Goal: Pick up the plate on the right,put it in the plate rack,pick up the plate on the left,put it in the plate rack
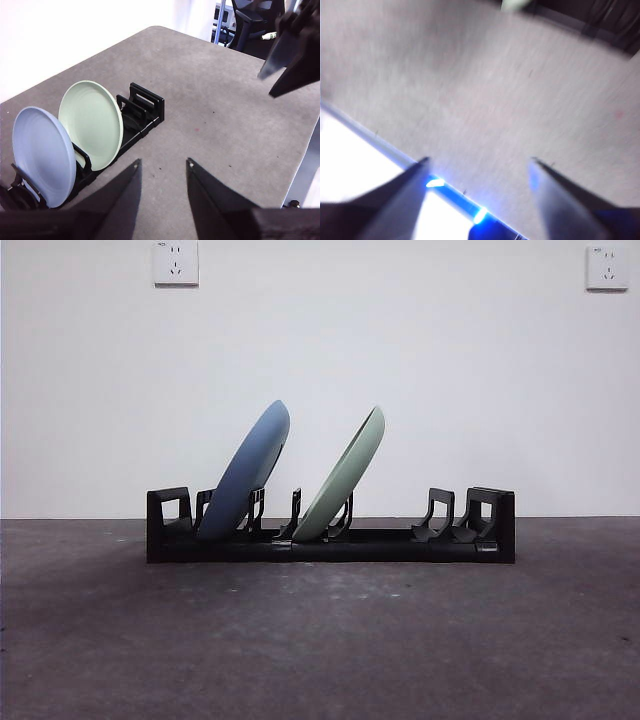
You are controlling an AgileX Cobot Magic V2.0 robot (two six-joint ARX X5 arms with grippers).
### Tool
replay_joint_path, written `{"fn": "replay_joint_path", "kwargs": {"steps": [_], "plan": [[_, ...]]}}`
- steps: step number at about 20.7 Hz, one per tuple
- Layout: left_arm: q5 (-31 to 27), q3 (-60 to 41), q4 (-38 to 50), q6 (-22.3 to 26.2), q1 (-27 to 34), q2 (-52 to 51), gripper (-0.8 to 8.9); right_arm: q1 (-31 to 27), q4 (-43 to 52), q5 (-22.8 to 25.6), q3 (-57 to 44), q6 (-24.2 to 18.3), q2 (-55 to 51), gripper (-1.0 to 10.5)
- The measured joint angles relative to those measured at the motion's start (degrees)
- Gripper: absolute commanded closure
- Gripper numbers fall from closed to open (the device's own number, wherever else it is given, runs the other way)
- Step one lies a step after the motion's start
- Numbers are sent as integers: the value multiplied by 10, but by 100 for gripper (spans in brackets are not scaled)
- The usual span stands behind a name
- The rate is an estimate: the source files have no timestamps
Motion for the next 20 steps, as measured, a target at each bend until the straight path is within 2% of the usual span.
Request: {"fn": "replay_joint_path", "kwargs": {"steps": [5, 13, 15, 20], "plan": [[0, 0, -3, 0, 0, 3, 821, 0, 33, -44, -20, -10, 0, 957], [0, 0, -3, 0, 0, 3, 818, 0, 34, -46, -20, -12, 0, 946], [0, 0, -3, 0, 0, 4, 817, 0, 34, -38, -20, -12, 0, 946], [0, 0, -3, 0, 0, 4, 818, 0, 34, 31, -20, -12, 0, 946]]}}
